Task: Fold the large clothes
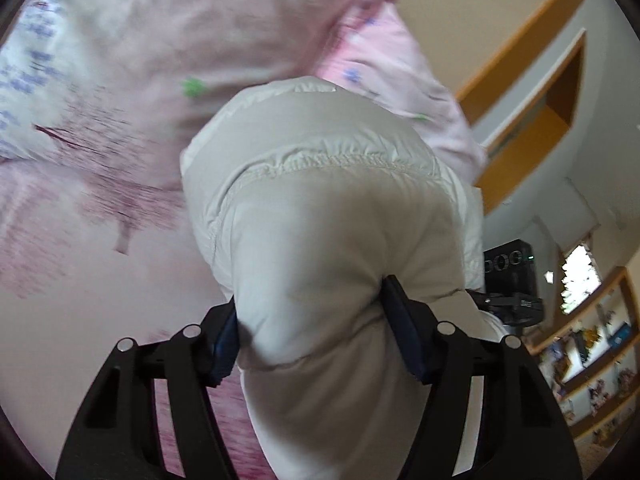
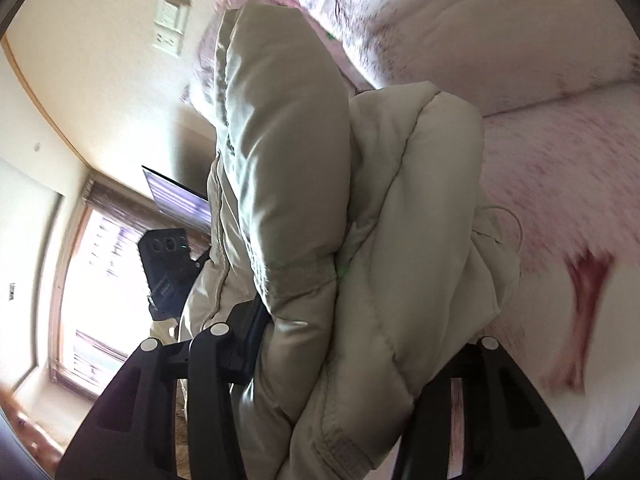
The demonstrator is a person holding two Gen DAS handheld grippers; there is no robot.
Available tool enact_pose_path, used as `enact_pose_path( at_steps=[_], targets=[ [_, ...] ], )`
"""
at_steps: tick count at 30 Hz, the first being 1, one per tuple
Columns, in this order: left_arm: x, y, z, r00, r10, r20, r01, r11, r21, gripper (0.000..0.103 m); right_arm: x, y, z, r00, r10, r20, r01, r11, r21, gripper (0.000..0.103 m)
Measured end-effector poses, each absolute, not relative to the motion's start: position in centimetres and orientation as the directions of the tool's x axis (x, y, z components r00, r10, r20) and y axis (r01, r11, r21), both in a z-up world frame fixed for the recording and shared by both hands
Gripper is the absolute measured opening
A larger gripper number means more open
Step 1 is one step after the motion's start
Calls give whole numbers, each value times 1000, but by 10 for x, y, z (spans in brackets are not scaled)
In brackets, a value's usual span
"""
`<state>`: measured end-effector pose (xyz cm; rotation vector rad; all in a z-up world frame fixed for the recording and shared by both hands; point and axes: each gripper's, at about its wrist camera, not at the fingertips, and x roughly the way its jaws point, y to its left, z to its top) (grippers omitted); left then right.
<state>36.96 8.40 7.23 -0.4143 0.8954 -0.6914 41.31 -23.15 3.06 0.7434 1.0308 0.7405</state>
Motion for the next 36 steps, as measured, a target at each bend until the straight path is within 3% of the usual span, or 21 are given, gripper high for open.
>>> enact_pose_path(
  at_steps=[2,5,7,13,16,21,29,33,36],
  targets=[
    [383,93,62,437,-662,-609,342,748,-569,64,427,-222,12,302,814,-496,-123,549,827,47],
    [391,101,49,424,-679,-599,328,732,-597,65,433,-226,-3,295,827,-478,-60,516,855,51],
    [388,96,50,443,-663,-604,347,748,-566,68,432,-228,-6,302,814,-497,-40,531,846,60],
    [381,94,69,516,-610,-601,333,790,-515,88,415,-233,30,411,687,-600,-33,669,743,70],
    [361,103,92,592,-558,-581,334,826,-454,97,390,-239,61,546,534,-645,-28,782,623,75],
    [319,99,124,679,-495,-541,346,867,-360,101,346,-214,109,727,350,-591,-75,896,438,75],
    [269,39,127,717,-373,-589,381,917,-118,101,299,-147,116,784,315,-535,-236,948,213,59],
    [261,7,108,690,-345,-636,426,904,-29,101,310,-136,81,721,260,-642,-206,965,160,60],
    [268,-4,85,614,-357,-704,439,896,-71,101,318,-142,52,650,270,-710,-174,963,207,60]
  ],
)
